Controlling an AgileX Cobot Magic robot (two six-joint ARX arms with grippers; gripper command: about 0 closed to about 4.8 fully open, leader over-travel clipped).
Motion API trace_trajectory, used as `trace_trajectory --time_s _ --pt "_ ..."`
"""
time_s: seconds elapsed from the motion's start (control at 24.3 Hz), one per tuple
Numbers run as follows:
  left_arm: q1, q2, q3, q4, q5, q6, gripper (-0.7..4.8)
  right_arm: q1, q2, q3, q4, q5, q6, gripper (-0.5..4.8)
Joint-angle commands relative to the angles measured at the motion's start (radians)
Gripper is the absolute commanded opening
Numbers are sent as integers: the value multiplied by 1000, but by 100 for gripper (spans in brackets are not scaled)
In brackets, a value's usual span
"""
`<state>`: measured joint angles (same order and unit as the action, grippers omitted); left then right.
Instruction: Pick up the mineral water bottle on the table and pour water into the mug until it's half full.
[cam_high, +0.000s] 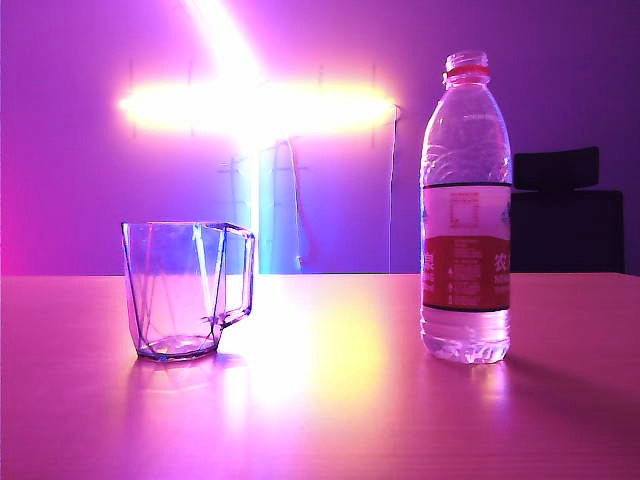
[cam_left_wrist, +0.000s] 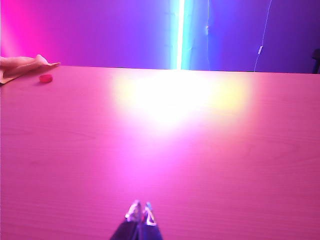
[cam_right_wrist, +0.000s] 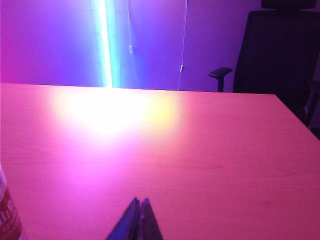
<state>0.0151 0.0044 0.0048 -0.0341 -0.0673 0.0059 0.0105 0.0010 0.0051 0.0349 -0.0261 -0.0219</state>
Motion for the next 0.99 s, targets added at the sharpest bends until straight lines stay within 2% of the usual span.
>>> trace_trajectory --time_s 0.04,0.37,0.45,0.54,0.58,0.62,0.7,0.78,0.91,0.99 --pt "0 2 4 13 1 -3 -2 1 -1 -4 17 1 3 -4" --pt "-4 2 4 13 1 -3 -2 1 -1 -4 14 -4 3 -5" --pt "-31 2 4 13 -4 -3 -2 1 -1 -4 14 -36 14 -4" --pt "-178 3 4 13 -27 -3 -2 1 -1 -4 18 -116 163 0" --pt "-238 6 4 13 -26 -3 -2 2 -1 -4 22 -141 226 19" --pt "-344 8 4 12 -26 -3 -2 2 -1 -2 22 -177 279 70" --pt "-465 8 4 12 -26 -3 -2 2 -1 -2 26 -223 309 95" --pt "-573 8 4 13 -20 -3 -2 2 -1 0 26 -265 315 95" --pt "-688 8 4 13 -17 -3 -2 3 -1 11 15 -316 339 100" --pt "-727 8 4 13 -14 -3 -2 12 2 43 -12 -326 344 113"
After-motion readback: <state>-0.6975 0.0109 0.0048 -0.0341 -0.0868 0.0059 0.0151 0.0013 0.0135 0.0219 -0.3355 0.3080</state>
